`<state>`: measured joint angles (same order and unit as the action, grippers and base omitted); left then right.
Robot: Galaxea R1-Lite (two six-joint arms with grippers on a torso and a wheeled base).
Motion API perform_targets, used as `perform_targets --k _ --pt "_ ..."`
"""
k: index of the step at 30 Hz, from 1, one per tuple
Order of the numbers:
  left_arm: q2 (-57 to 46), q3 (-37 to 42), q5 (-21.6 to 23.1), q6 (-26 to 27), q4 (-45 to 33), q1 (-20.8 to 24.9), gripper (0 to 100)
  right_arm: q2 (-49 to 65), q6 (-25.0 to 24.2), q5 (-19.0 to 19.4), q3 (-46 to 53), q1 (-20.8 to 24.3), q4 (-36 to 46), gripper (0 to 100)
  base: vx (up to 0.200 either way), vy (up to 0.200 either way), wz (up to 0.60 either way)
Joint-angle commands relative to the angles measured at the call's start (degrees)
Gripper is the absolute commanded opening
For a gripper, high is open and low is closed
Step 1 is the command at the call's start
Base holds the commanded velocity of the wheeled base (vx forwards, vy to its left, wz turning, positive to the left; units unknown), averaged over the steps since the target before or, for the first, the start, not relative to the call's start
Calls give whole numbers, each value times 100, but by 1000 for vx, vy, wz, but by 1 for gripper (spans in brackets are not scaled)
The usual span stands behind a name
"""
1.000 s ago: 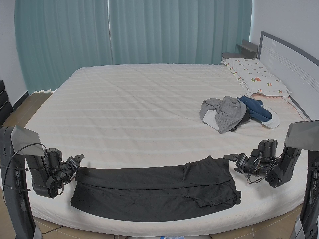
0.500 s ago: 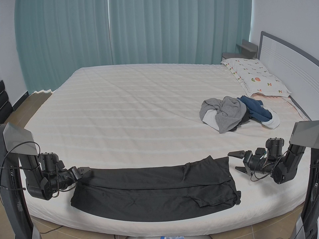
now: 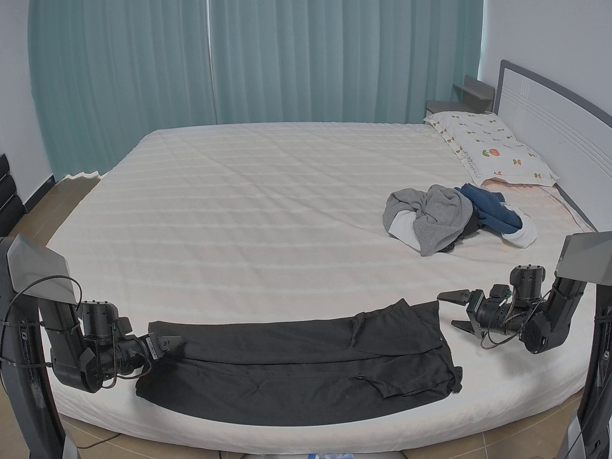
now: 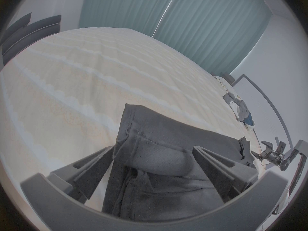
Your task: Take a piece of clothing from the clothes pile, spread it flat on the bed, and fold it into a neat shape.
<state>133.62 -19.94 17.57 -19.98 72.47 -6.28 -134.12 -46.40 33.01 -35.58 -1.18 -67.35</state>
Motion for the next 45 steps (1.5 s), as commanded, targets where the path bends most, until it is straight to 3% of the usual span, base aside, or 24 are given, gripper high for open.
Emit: perform_targets --k 1,5,6,16,27,39,45 --pt "-12 149 -25 47 12 48 100 -9 -1 3 8 4 -6 100 0 0 0" --pt "-47 263 -25 56 92 118 100 -9 -1 3 8 4 -6 100 0 0 0" --pt "-47 272 -34 64 118 136 0 -9 -1 3 8 4 -6 100 0 0 0" --pt "-91 342 -342 73 162 180 0 -9 -1 3 8 4 -6 100 0 0 0" --pt "-249 456 -350 73 171 180 0 0 -1 3 25 4 -6 100 0 0 0" --pt "-249 395 -350 3 171 180 0 -9 -1 3 34 4 -15 100 -200 0 0" --pt "-302 316 -342 -234 171 232 0 -9 -1 3 25 4 -6 100 0 0 0"
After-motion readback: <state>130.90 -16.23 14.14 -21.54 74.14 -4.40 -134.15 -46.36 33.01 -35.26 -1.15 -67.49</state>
